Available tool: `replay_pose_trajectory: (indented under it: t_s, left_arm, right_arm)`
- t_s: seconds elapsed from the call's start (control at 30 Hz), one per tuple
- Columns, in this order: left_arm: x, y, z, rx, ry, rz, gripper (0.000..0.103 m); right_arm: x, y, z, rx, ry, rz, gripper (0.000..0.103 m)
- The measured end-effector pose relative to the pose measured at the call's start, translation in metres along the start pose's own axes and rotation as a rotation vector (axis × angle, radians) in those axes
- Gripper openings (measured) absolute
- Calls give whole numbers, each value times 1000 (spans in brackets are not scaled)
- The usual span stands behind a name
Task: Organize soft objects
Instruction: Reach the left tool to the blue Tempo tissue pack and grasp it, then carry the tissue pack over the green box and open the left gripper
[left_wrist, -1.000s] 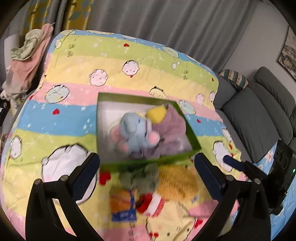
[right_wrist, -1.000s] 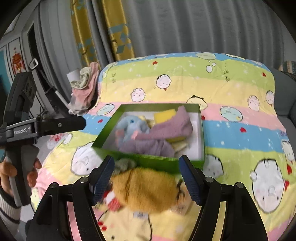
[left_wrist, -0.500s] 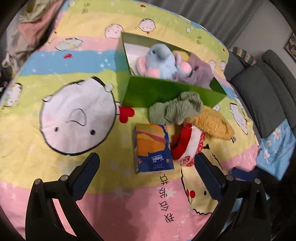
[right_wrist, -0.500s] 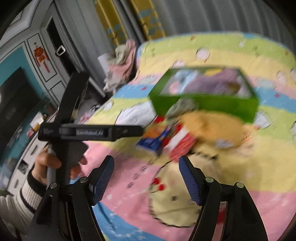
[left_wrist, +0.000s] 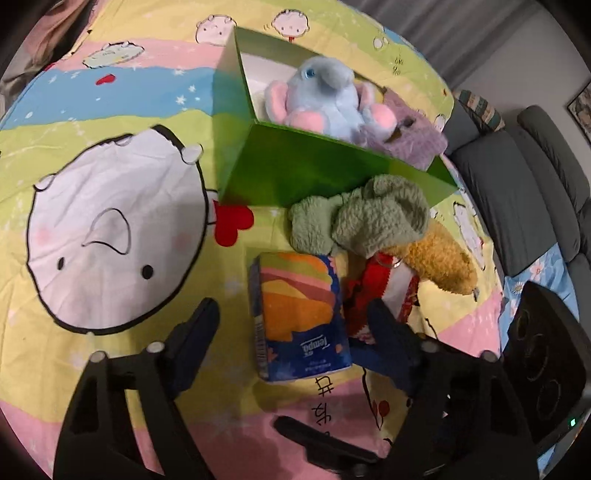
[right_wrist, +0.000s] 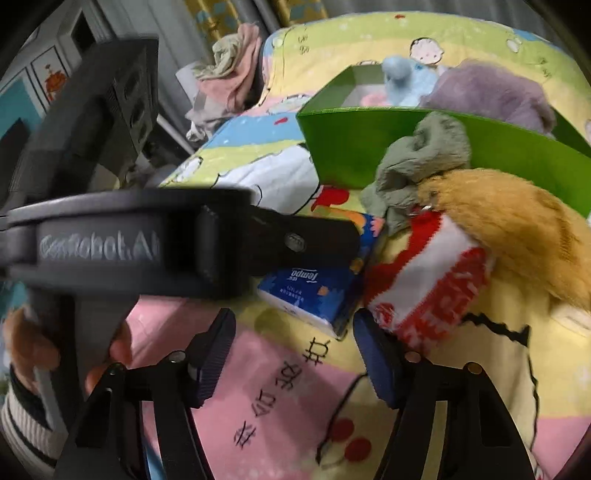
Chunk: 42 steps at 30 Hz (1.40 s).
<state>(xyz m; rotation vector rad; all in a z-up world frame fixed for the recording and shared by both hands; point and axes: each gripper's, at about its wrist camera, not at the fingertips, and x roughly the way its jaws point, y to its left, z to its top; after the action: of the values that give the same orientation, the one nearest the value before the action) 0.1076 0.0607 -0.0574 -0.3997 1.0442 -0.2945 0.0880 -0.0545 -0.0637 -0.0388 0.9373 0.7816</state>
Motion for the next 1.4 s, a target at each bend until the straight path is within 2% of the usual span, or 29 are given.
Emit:
replay_pose_trajectory:
  t_s: [0.1, 0.17, 0.2, 0.23, 0.27, 0.3, 0.53, 0.77, 0.93, 1.17, 1.4]
  left_arm:
    - [11, 0, 0, -15, 18, 22, 73]
    - [11, 2, 1, -7, 5, 42, 67]
    - [11, 1, 1, 0, 4, 51, 59]
    - [11, 0, 1, 11, 2, 60, 52]
    - [12, 0, 0, 18, 2, 69, 53]
    - [12, 1, -1, 23, 1, 79, 53]
    - [6, 1, -5, 28, -6, 54, 52]
    - [-35, -5, -35, 53, -69, 64, 52]
    - [-51, -3, -51, 45, -103, 38, 52]
    - [-65, -33, -71, 115, -155, 70, 52]
    - [-75, -60, -64, 164, -179, 93, 52]
  right_arm:
    - [6, 1, 5, -10, 3, -8, 64]
    - [9, -1, 9, 1, 7, -7, 59]
    - [9, -2, 10, 3, 9, -11, 56]
    - [10, -3, 12, 6, 10, -21, 48]
    - [11, -4, 13, 8, 8, -26, 40]
    - [12, -6, 14, 13, 7, -21, 39]
    - [-1, 1, 7, -18, -21, -36, 37]
    - [-30, 28, -9, -38, -67, 7, 36]
    - [-46, 50, -24, -79, -101, 7, 33]
    - [-72, 49, -41, -72, -133, 27, 33]
    - [-97, 39, -40, -46, -209, 56, 33]
